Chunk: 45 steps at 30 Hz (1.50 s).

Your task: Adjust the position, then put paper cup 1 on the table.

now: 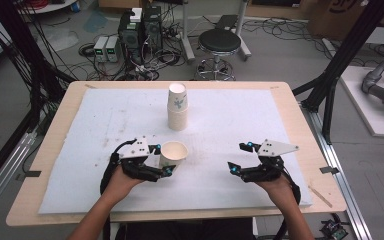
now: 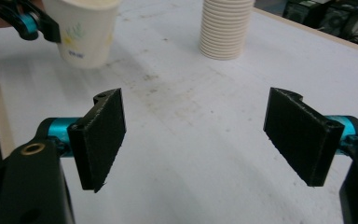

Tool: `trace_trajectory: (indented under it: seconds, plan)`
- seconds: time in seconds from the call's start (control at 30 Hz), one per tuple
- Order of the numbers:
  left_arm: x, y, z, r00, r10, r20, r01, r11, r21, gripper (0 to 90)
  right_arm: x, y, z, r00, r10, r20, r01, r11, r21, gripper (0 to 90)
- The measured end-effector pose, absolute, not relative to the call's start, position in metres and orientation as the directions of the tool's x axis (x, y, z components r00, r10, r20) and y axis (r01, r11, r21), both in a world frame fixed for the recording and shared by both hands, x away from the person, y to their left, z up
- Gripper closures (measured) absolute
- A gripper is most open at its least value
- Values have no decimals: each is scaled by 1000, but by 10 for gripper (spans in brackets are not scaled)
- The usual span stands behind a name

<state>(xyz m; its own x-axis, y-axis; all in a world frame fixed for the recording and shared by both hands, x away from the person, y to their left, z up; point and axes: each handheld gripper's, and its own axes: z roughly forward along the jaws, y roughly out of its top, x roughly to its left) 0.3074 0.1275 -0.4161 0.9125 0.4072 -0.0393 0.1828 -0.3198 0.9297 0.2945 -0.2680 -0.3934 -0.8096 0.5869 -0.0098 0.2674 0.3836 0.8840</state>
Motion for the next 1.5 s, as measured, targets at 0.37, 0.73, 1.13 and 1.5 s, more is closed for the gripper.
trace_trajectory:
  seconds: [0.37, 0.73, 1.13, 1.5]
  plan:
    - [306, 166, -420, 840, 541, -39, 160, -180, 971, 322, 300, -285, -405, -761, 648, -13, 293, 362, 885, 213]
    - [302, 193, -415, 779, 626, -25, 109, -97, 989, 321, 301, -287, -403, -749, 662, -9, 284, 334, 899, 213]
    - [303, 204, -414, 739, 673, -17, 84, -67, 994, 315, 299, -285, -402, -738, 673, -39, 263, 340, 903, 213]
    - [311, 222, -416, 665, 746, -1, 82, -72, 994, 310, 296, -284, -402, -744, 667, -39, 260, 342, 903, 215]
